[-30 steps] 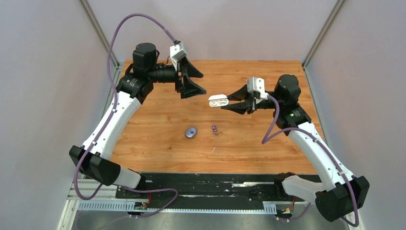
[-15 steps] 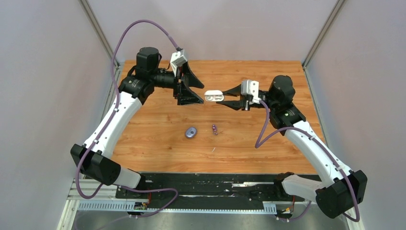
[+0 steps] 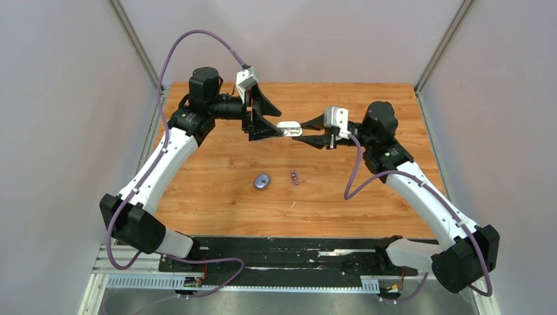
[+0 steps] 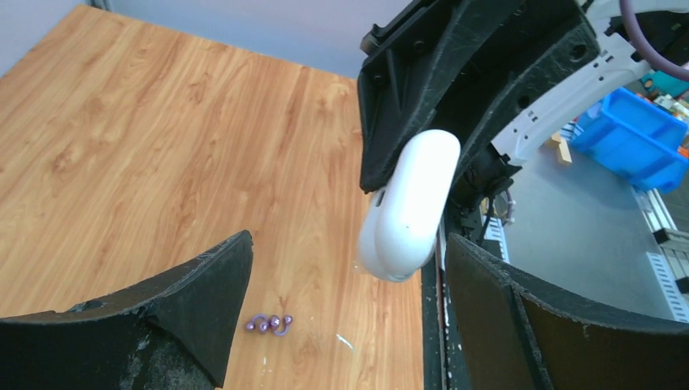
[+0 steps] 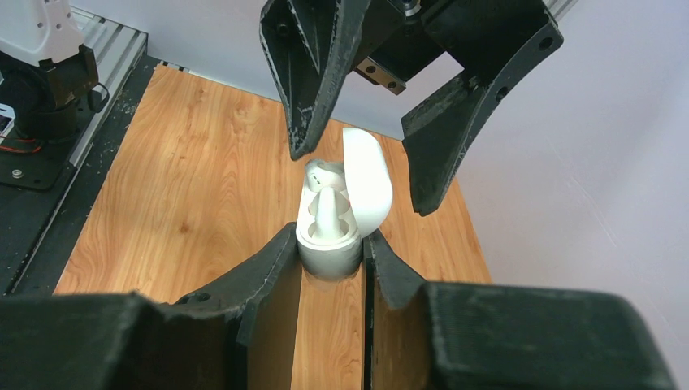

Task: Insert the wireless bluetooth earbuds into the charging case
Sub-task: Adjust the earbud with the charging case, then close the charging case, then place the charging case at the center of the board, then pick up the charging case at the center of the board.

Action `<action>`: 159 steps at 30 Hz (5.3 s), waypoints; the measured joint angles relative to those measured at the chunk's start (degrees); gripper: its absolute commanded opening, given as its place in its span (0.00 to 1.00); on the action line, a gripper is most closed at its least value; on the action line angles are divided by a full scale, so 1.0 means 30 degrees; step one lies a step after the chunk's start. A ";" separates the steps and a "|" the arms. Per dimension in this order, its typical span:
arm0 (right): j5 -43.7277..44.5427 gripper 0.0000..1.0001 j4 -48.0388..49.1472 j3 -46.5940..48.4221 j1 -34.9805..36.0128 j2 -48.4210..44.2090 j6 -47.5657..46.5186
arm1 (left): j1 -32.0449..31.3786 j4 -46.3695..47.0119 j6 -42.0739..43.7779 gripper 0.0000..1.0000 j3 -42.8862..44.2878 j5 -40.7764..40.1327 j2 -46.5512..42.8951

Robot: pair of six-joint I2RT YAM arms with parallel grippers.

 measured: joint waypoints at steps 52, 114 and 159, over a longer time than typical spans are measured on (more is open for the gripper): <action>0.0204 0.00 -0.0845 0.0255 0.0211 0.0044 -0.2164 | -0.0444 -0.1056 0.2820 0.87 0.0175 -0.1661 0.0073; 0.1450 0.00 -0.0510 0.2018 -0.3381 0.5311 1.3136 | -0.2637 -0.7461 1.3996 1.00 0.1107 -0.8313 -0.1137; -0.1960 0.65 -1.1154 0.6047 -0.3993 1.1387 -0.1741 | 0.6054 -0.6834 -0.2222 0.95 -0.5421 -1.2859 -0.0299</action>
